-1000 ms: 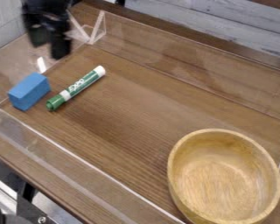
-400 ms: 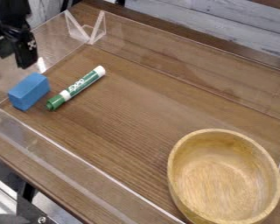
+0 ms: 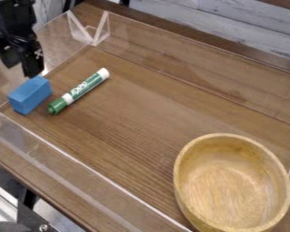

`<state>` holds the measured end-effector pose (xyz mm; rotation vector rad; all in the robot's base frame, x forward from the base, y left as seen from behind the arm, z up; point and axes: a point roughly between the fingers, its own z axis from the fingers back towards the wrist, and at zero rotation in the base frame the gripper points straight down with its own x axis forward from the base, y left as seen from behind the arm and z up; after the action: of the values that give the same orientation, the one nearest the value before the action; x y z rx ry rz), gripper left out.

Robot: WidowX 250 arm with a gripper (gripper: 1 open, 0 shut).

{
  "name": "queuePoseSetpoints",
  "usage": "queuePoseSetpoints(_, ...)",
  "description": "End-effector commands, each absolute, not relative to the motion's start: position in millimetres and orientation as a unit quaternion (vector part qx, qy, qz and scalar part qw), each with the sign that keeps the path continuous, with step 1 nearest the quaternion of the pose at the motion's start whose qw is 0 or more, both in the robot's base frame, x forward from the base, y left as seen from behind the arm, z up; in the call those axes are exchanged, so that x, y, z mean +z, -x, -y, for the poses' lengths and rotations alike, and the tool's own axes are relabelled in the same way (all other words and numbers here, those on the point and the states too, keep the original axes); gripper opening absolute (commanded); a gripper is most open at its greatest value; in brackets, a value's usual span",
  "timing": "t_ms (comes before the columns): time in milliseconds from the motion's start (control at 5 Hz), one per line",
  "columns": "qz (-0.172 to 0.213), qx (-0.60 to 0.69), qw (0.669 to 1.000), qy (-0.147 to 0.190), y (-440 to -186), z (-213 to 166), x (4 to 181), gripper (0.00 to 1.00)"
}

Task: Put the blue block in the brown bowl

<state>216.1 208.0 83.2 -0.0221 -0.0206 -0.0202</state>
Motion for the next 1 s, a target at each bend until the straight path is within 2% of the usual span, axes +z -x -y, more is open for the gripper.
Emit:
queuePoseSetpoints(0,0.021,0.001,1.0,0.002,-218.4,-213.4,89.0,1.0)
queuePoseSetpoints(800,0.006,0.025,0.999,0.018,-221.3,-217.6,86.5,1.0)
